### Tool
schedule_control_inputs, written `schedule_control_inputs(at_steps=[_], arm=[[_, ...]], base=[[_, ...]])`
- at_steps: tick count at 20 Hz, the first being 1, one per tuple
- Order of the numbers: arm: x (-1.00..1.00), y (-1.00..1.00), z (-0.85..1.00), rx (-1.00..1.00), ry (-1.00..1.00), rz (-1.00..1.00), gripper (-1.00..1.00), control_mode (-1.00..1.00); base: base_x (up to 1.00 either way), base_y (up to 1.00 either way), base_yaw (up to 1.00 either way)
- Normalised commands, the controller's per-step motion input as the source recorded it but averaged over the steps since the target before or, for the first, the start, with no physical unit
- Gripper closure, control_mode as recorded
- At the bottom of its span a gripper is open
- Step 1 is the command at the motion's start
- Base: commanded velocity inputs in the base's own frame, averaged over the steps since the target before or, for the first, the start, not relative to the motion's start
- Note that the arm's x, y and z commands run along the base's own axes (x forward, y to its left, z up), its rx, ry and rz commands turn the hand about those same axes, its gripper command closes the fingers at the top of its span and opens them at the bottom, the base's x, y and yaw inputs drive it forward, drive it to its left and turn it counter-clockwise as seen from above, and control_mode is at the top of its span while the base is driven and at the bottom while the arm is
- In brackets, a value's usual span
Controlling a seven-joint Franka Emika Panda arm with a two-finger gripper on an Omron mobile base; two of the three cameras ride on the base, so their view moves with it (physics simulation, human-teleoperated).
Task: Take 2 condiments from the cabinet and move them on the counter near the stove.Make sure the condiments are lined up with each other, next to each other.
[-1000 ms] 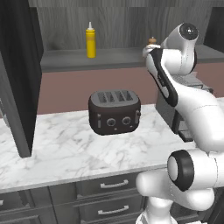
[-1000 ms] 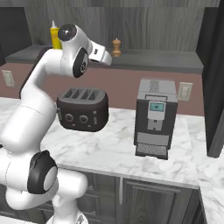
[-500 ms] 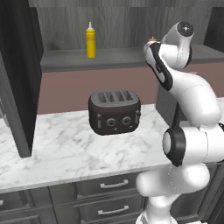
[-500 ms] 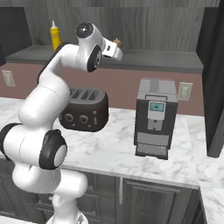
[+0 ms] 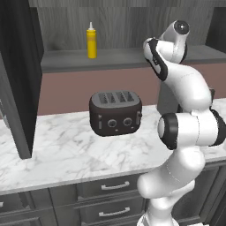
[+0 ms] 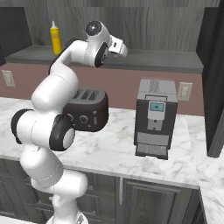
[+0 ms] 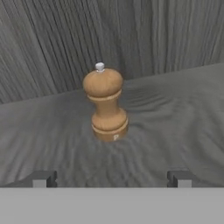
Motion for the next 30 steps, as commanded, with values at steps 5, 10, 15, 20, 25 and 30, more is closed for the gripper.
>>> schedule_control_inputs(at_steps=[5,10,15,20,25,30], arm=[[0.32,0.0,0.0,0.0,-0.02,0.0,-1.0,-1.0],[0.29,0.0,0.0,0.0,0.0,0.0,-1.0,-1.0],[0.31,0.0,0.0,0.0,0.0,0.0,-1.0,-1.0],[0.32,-0.01,0.0,0.0,0.0,0.0,-1.0,-1.0],[0.31,-0.05,0.0,0.0,0.0,0.0,-1.0,-1.0],[0.25,-0.08,0.0,0.0,0.0,0.0,-1.0,-1.0]], base=[[0.0,0.0,0.0],[0.0,0.0,0.0],[0.0,0.0,0.0],[0.0,0.0,0.0],[0.0,0.0,0.0],[0.0,0.0,0.0]])
